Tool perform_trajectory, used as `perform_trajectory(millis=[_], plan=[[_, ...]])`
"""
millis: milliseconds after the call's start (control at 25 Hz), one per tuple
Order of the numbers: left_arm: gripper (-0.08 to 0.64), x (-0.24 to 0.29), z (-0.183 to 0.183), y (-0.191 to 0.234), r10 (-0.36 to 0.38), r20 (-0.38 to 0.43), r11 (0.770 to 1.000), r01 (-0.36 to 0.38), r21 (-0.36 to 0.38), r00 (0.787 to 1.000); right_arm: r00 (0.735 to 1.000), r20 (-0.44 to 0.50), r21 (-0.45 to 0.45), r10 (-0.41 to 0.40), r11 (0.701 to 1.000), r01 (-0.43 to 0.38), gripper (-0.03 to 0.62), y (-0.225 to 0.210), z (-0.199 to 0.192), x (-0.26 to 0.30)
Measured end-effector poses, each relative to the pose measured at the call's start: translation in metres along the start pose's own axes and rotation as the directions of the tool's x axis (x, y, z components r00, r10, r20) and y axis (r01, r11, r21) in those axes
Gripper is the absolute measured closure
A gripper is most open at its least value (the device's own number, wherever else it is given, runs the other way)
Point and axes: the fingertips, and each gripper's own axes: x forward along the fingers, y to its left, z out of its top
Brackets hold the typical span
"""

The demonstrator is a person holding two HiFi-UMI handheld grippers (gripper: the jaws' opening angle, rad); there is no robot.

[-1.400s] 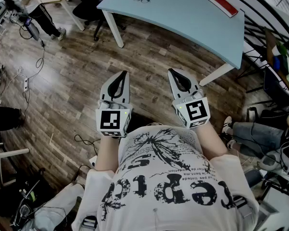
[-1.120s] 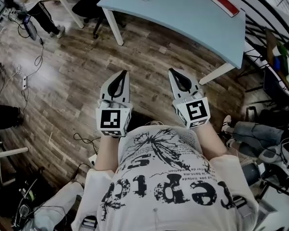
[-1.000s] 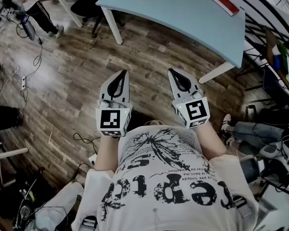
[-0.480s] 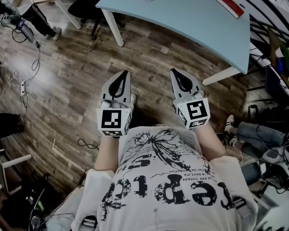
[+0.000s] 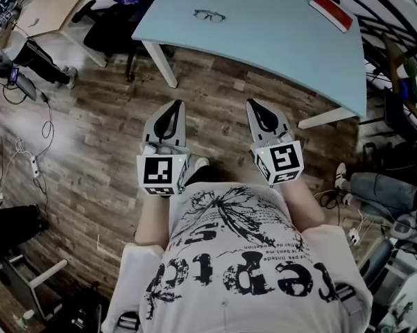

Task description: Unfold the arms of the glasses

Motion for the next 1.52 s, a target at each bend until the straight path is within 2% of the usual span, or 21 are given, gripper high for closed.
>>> perform_trajectory(millis=[200, 360, 680, 1000, 1320, 1520], plan=[[0.540, 0.043, 0.009, 0.064, -0.076, -0.014, 0.997, 0.076, 0.006, 0.997, 0.997, -0.017, 0.058, -0.079, 0.995, 0.080, 0.583, -0.005, 0.019, 0.066], [0.540, 0.069, 0.009, 0.106, -0.083, -0.021, 0.996, 0.082, -0.020, 0.996, 0.993, -0.033, 0.059, -0.114, 0.991, 0.116, 0.583, -0.011, 0.027, 0.108], [0.540, 0.130, -0.010, 0.142, -0.101, -0.043, 0.994, 0.099, -0.046, 0.994, 0.989, -0.063, 0.037, -0.136, 0.990, 0.139, 0.583, -0.044, 0.019, 0.175], [0.540, 0.236, -0.011, 0.165, -0.119, -0.052, 0.993, 0.118, -0.011, 0.992, 0.987, -0.071, 0.043, -0.147, 0.988, 0.150, 0.583, -0.117, 0.013, 0.263], [0.540, 0.385, 0.014, 0.187, -0.120, -0.045, 0.993, 0.120, -0.006, 0.992, 0.988, -0.090, 0.056, -0.128, 0.989, 0.133, 0.583, -0.220, 0.019, 0.363], [0.540, 0.461, 0.008, 0.203, -0.143, -0.066, 0.990, 0.143, 0.000, 0.988, 0.988, -0.096, 0.055, -0.123, 0.990, 0.129, 0.582, -0.262, 0.014, 0.417]])
